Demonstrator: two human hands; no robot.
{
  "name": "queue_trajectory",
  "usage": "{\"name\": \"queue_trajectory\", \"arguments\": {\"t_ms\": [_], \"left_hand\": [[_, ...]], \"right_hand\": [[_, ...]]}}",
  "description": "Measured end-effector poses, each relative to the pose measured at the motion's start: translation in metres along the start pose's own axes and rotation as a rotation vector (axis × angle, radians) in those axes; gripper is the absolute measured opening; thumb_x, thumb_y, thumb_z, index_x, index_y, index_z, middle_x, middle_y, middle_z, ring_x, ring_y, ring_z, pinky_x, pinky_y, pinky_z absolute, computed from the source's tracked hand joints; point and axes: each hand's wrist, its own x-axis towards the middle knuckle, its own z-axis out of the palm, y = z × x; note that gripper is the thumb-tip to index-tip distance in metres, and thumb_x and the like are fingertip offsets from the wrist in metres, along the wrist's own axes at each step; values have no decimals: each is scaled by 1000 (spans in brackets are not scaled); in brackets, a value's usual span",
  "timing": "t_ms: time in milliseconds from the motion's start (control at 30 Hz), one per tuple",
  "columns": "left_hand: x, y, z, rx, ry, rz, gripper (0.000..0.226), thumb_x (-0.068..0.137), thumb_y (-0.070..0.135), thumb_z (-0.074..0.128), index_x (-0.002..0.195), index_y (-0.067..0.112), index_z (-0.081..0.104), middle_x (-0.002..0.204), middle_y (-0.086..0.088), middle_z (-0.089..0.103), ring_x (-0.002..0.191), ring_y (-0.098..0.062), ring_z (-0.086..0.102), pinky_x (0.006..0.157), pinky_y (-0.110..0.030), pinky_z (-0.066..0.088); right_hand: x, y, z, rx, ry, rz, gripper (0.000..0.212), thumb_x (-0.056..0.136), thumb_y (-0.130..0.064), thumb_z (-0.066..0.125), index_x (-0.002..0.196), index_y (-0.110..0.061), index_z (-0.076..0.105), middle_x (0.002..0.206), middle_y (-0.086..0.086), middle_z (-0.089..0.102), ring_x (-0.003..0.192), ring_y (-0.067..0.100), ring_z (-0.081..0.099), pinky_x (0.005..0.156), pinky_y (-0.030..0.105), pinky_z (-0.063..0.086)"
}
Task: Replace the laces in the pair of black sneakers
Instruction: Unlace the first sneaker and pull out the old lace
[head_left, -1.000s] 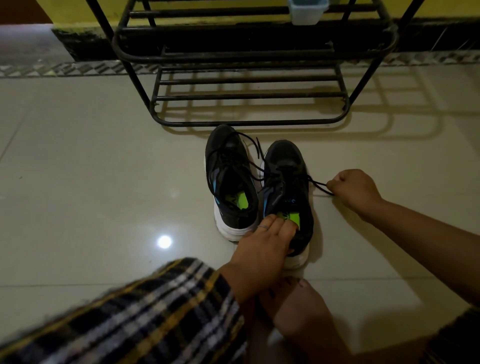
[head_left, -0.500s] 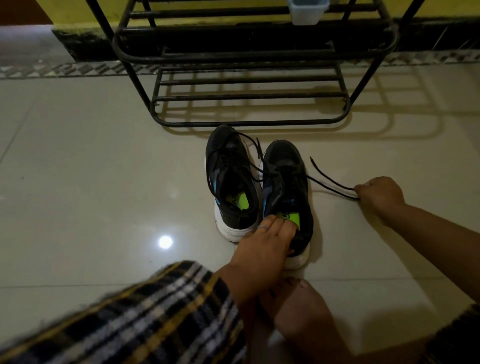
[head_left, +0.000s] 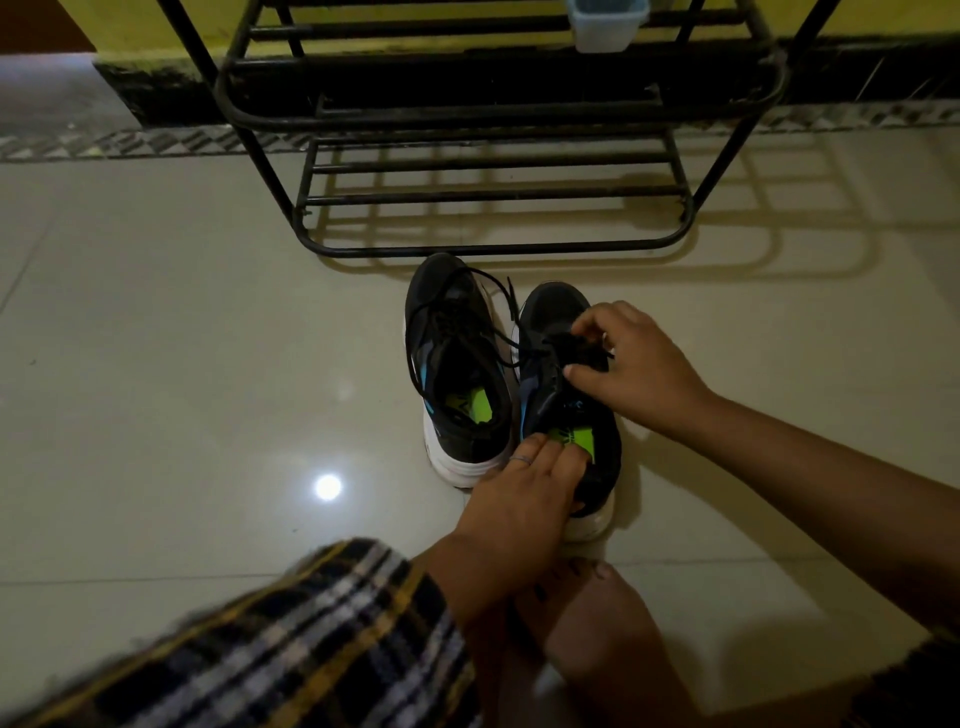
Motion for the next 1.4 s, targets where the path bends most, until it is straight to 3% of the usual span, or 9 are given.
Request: {"name": "queue_trajectory", "arguments": {"t_ms": [100,200,400,533,767,1067,1200,1300,1400], "left_hand": [[1,0,1,12,25,-2,36,82,34,29,113,17,38,110,-6,60,115,-29,54,75,-39,57],[1,-1,2,5,29,0,34,82,33,29,110,18,38,108,-7,61,112,-28,56,71,-37,57],[1,-1,-1,11,41,6,32,81,34,31,107,18,42,103,-4,62,107,-25,58,66,-30,55],[1,-2,-1,20,35,17,33,81,33,33,107,17,44,103,-4,63,106,-26,59,71,-31,57],[1,0,-3,17,18,4,33,80,33,33,107,17,44,104,-4,63,107,-25,59,68,-32,56],[1,0,-4,45,1,0,31,80,31,36,107,18,45,103,-2,63,105,-23,60,64,-30,56],[1,0,-5,9,-21,11,31,82,27,53,109,17,40,104,-6,62,108,-27,58,63,-35,57],[2,1,-8,13,-43,-7,30,82,33,35,107,17,41,101,-5,63,106,-26,59,60,-34,57],[2,1,-8,23,-40,-13,32,80,33,32,106,16,44,99,-4,63,103,-25,60,59,-33,57]], "right_hand": [[-6,11,10,-105,-64,57,36,79,-19,69,112,-17,55,112,5,49,110,24,47,87,30,40],[2,26,5,2,-43,212,36,79,-19,73,111,-15,56,111,6,48,99,19,49,81,26,37],[4,46,6,126,-152,486,49,71,-37,79,106,-15,54,118,12,56,105,27,55,83,34,45],[1,38,7,-91,-116,389,57,69,-44,79,110,-14,53,118,11,52,106,28,53,86,37,46],[-10,15,4,-407,4,13,54,76,-34,74,124,-23,52,131,9,36,117,28,41,80,36,46],[-5,20,2,-289,-88,-12,50,81,-27,71,129,-27,57,139,11,32,125,31,37,99,41,44],[-5,18,1,-245,-110,-4,50,81,-24,72,128,-28,57,139,10,32,125,30,37,101,42,42],[-5,16,-1,-242,-135,6,49,80,-25,71,127,-32,57,138,7,32,125,29,35,101,43,41],[-1,11,0,-288,-168,50,50,81,-24,70,128,-32,55,135,5,33,124,26,29,101,42,39]]}}
